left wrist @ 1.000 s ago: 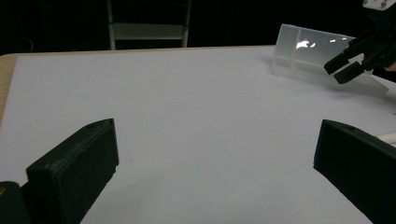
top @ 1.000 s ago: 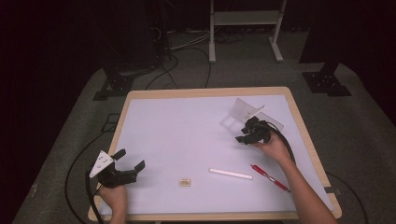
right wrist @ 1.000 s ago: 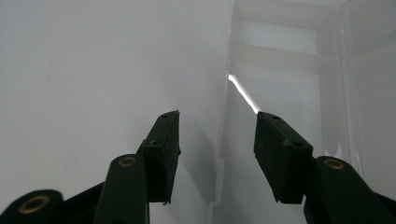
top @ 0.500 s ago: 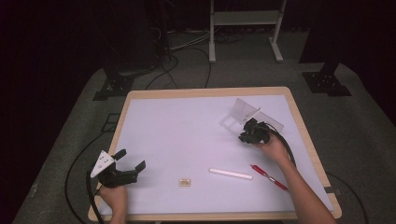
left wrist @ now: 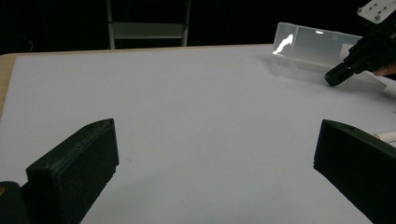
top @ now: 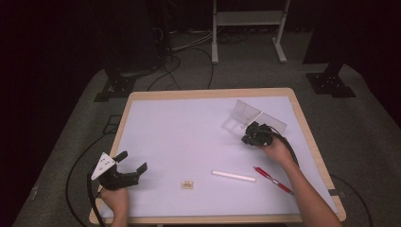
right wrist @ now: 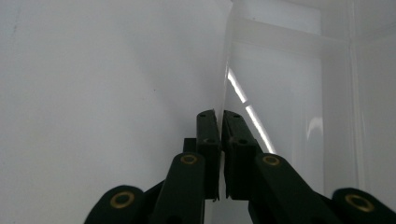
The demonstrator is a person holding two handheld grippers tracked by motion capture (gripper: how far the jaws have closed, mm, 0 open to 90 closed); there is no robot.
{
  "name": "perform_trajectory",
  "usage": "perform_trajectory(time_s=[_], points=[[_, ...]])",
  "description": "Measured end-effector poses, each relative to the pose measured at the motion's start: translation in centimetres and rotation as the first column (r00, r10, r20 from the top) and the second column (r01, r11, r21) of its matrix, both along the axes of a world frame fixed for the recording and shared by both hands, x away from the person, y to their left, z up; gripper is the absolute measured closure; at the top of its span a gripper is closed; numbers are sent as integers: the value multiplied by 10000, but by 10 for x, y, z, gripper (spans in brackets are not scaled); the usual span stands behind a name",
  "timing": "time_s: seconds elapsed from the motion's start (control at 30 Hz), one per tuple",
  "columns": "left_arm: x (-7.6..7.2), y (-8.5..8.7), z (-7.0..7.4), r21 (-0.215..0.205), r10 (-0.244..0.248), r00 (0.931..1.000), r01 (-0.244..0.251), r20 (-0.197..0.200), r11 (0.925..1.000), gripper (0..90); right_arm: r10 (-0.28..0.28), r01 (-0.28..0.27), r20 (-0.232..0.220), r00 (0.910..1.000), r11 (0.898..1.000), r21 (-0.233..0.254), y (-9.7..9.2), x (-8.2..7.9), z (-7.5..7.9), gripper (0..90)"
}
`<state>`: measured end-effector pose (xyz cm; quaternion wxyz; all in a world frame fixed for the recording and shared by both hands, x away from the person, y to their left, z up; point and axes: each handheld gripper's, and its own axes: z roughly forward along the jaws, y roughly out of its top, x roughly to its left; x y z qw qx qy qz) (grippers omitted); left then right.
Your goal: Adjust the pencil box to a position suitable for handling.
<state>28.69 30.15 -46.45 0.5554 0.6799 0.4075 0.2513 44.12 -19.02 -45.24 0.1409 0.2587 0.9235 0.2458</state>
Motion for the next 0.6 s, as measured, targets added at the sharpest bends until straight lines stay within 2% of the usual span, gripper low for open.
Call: perform_trajectory(time_s=[0.13, 0.23, 0.6], points=[[0, 0, 0, -19, 14, 10000, -14, -3, 10000, 0, 118, -118, 16, 9999, 9999, -65, -1, -1, 1, 859], [0, 0, 0, -63, 29, 10000, -29, 4, 10000, 0, 185, -180, 197, 9996, 9996, -231, 0, -3, 2, 864], [0, 1, 0, -92, 48, 10000, -48, -5, 9999, 0, 809, -821, 535, 9953, 9964, 205, 5, -14, 18, 862]])
